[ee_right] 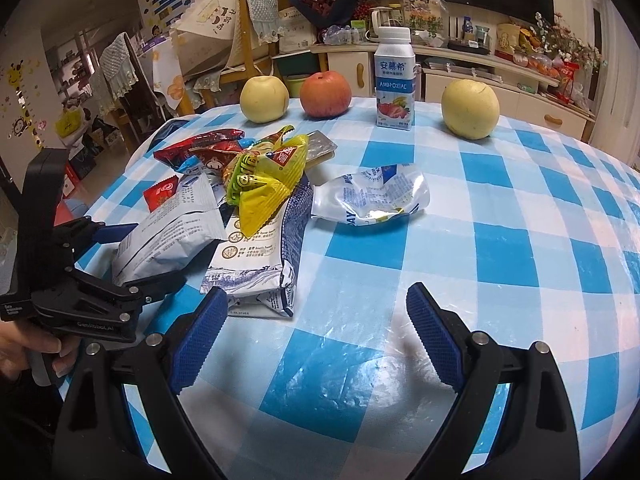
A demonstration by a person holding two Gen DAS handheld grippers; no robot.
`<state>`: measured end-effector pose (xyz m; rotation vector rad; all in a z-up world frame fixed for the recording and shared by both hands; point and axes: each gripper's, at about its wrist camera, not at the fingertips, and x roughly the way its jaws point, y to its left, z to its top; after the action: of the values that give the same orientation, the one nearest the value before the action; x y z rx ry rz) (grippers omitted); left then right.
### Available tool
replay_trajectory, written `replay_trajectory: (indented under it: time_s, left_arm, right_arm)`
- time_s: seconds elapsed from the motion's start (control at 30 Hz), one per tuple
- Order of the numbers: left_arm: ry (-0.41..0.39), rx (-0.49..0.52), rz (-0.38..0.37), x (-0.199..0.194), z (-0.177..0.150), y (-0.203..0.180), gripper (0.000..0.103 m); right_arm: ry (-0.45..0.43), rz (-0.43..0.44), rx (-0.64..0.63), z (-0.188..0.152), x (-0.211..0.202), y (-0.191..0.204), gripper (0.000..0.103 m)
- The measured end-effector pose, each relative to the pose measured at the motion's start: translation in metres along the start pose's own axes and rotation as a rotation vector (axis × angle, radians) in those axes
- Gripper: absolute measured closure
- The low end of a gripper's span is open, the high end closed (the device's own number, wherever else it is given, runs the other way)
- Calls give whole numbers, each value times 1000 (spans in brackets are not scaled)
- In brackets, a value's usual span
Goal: Collect trash
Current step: 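Grasp a second grey printed packet with the left tool, then grasp a second white milk carton with the right tool while the left tool holds the packet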
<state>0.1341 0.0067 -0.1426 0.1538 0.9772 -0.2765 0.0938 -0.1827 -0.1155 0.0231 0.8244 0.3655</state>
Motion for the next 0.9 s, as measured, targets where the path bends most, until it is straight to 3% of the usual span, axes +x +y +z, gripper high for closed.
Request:
replay_trajectory:
  time_s: [0.17,0.53,0.9]
  left_arm:
    - [-33,1,9,-7,-3,-2,23]
    - [-129,-61,33,-50,-15,8,25]
    - [-139,-88,62,-50,-13,14,25]
  right_arm:
    - [3,-6,-1,-1,1,-1,12]
    - [1,-3,0,-1,1,-1,12]
    - [-6,26,-15,-1,6,11,12]
